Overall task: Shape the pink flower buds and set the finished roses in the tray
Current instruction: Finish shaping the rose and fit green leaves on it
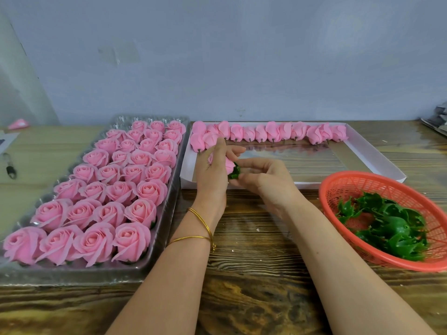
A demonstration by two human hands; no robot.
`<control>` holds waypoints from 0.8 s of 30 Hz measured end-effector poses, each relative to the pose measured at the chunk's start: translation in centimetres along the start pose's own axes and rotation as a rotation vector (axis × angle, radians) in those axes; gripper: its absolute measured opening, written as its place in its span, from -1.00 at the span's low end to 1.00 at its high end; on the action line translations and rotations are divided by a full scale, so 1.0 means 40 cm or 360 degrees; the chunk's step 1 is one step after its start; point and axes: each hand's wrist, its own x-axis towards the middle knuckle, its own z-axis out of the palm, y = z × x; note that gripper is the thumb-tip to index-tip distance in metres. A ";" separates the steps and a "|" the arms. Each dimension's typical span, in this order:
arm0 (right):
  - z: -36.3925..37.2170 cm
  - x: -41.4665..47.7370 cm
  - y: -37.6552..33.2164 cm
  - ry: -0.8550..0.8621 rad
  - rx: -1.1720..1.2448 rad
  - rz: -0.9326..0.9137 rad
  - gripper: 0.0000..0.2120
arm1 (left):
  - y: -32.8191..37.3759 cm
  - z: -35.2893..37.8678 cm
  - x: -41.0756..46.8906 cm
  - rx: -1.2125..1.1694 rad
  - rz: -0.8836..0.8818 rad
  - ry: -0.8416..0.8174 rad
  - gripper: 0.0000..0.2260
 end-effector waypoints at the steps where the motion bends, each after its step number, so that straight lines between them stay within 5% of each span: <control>1: 0.000 0.000 -0.001 0.0012 0.0047 0.0018 -0.70 | 0.000 -0.001 0.000 -0.0001 -0.0002 0.0001 -0.53; 24: -0.002 0.006 0.004 0.0110 -0.0072 0.0041 -0.77 | -0.008 0.004 -0.002 0.0043 0.0122 -0.0014 -0.55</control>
